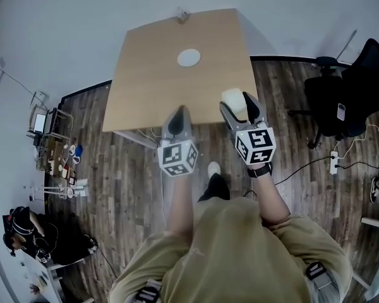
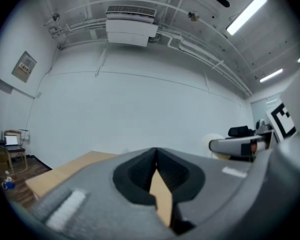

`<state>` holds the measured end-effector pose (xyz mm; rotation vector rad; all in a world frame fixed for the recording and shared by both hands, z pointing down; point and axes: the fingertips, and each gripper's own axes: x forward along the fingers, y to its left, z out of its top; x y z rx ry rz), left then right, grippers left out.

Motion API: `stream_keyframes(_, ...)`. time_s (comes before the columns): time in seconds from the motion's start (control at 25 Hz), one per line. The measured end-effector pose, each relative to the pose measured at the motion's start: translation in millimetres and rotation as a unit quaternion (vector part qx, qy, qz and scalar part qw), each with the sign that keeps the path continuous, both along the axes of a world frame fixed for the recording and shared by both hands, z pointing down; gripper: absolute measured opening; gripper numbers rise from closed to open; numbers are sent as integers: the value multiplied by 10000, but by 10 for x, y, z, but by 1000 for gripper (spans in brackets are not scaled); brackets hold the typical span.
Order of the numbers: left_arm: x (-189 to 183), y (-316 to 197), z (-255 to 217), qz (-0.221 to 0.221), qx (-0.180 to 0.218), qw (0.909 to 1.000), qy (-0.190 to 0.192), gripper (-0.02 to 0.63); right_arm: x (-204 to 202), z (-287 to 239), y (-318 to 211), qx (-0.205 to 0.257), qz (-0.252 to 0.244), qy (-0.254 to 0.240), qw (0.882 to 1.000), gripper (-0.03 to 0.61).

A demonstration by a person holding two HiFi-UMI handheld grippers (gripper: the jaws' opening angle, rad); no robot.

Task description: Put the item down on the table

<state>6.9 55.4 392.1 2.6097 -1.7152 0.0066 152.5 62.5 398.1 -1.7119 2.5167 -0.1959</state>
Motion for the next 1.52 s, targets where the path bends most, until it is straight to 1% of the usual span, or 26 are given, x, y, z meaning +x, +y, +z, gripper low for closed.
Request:
stream_keyframes(0.12, -154, -366, -35, 22, -27, 10000, 42, 2, -112, -15, -353, -54, 89, -2, 9999, 322)
stream_keyframes(0.32, -537, -1019, -172, -26, 9, 9998, 220, 3, -459, -176, -907, 42, 135, 187, 9997, 322)
stream_keyframes(0.48, -710, -1481, -154, 75, -23, 9994, 336, 2, -685, -187, -1378, 21, 181, 299, 9994, 322)
stream_keyframes(0.68, -979, -1918, -97, 214, -37, 9990, 401, 3, -981, -121, -1824, -18, 313, 341, 9989, 322)
stream_keyframes(0.84, -1192, -2221, 25, 182, -212, 9984, 486, 3, -1212, 27, -2095, -197, 278, 449, 9984, 322)
stream_keyframes(1.0, -1244, -2440, 144, 187, -334, 9981, 482, 3, -1290, 160, -2296, -325, 285, 544, 9976, 322)
stream_keyframes(1.12, -1189, -2646, 274, 226, -432, 9978, 459, 3, -1269, 274, -2518, -376, 249, 625, 9970, 322)
stream_keyframes(1.32, -1178, -3074, 458, 201, -563, 9974, 403, 3, -1246, 465, -3034, -505, 200, 601, 9967, 322)
stream_keyframes(1.52, -1146, -3544, 490, 184, -677, 9969, 351, 2, -1285, 547, -3525, -620, 84, 653, 9959, 322)
